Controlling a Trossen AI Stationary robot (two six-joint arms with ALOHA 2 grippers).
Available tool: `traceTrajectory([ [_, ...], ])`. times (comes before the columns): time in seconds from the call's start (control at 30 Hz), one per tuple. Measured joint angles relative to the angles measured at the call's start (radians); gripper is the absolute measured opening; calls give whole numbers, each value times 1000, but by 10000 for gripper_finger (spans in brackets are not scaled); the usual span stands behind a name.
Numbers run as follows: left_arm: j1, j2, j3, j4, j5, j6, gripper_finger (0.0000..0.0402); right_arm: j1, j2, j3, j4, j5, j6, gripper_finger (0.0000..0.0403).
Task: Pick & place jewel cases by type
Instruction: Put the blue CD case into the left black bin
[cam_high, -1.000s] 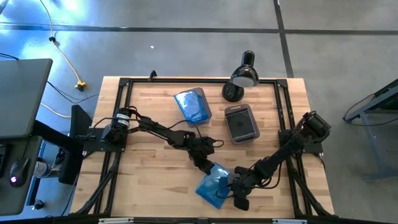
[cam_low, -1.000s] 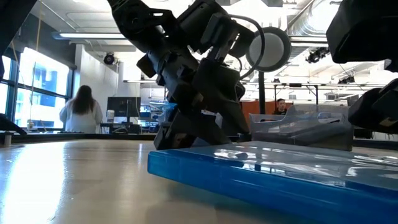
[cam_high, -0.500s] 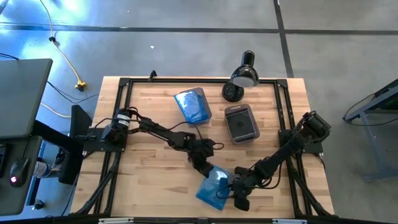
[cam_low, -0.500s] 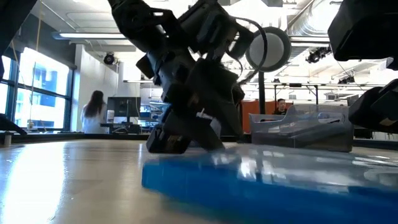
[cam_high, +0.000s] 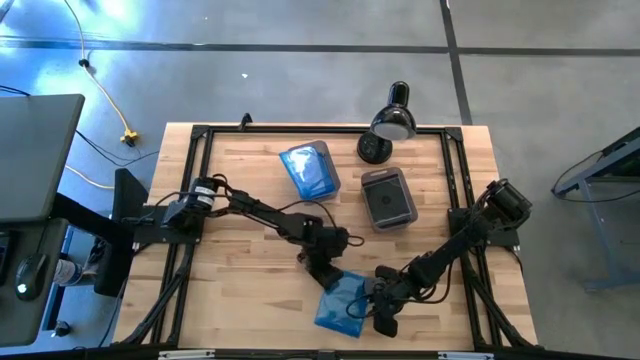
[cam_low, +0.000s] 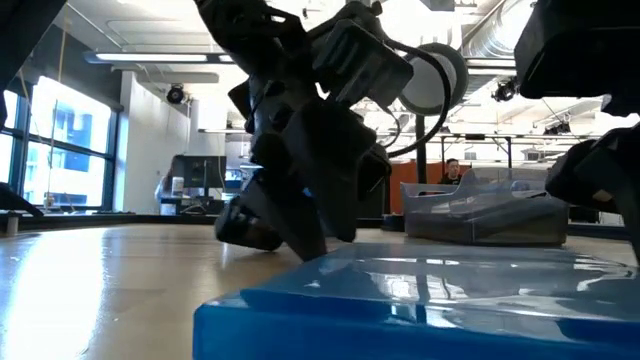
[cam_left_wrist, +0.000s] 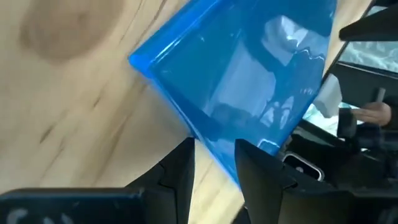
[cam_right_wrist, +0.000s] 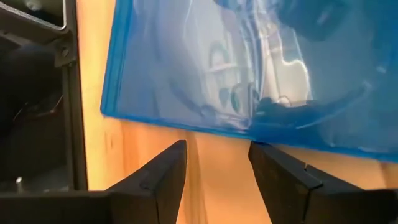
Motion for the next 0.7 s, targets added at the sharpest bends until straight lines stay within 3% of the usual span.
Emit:
traceTrajectory([
  [0.2,-29,-5,-4,-38,98,-88,113,6,0,1,-8,21,5,179],
  [0.37,-60,-4,-5,-56,67,-132,113,8,0,0,-4,15,6,179],
  [0.7,-69,34,-6,120,17,-186,113,11,1,-2,21,27,-16,179],
])
